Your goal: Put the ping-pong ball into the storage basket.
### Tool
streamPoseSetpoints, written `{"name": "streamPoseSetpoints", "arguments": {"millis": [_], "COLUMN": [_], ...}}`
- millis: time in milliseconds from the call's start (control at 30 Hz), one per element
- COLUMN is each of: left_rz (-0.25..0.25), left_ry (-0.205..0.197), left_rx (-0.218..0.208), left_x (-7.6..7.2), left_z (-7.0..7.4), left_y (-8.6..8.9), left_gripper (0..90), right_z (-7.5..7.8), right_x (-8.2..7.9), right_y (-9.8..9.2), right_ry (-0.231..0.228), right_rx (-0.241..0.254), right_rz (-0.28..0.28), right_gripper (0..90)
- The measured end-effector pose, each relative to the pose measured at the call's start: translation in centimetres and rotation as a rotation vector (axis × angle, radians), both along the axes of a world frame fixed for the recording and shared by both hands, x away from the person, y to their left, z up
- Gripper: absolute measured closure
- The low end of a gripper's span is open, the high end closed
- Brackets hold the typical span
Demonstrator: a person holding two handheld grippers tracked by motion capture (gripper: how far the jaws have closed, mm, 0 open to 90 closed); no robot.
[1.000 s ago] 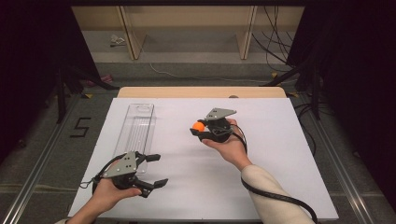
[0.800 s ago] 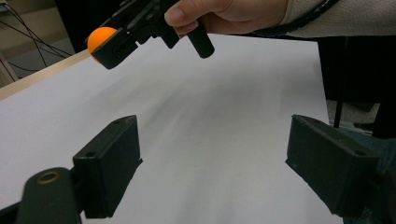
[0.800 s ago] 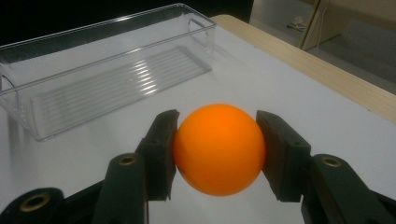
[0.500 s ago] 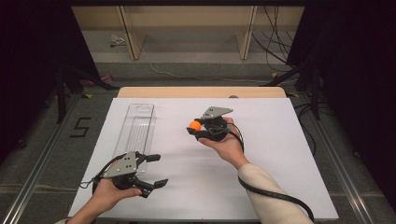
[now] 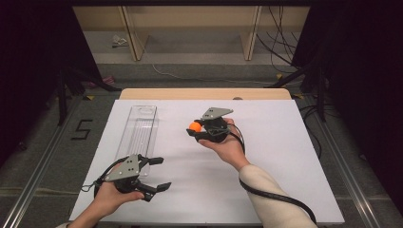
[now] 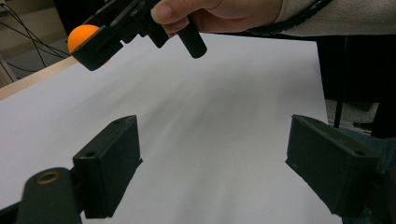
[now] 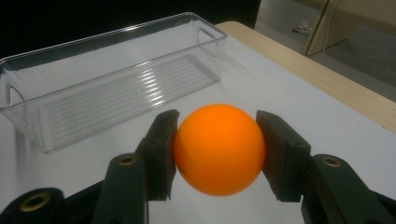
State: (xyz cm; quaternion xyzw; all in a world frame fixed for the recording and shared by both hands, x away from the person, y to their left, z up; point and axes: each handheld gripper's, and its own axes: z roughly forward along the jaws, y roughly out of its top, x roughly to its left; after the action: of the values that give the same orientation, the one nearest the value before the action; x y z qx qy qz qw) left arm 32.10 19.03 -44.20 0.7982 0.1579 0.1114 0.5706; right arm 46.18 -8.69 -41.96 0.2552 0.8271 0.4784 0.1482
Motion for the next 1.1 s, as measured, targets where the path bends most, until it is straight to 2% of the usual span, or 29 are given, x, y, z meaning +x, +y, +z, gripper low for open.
{"name": "streamPoseSetpoints", "arguments": {"millis": [1100], "left_rz": [-0.008], "left_ry": [0.000], "left_rx": [0.005], "left_x": [0.0], "left_z": [0.0], "left_y": [-0.1], "left_gripper": [17.0], "right_z": [0.5], "right_x": [0.4], "right_y": [1.9], "right_ry": [-0.001], "right_rx": [-0.004], "right_rz": [0.027], "right_gripper": [51.4]}}
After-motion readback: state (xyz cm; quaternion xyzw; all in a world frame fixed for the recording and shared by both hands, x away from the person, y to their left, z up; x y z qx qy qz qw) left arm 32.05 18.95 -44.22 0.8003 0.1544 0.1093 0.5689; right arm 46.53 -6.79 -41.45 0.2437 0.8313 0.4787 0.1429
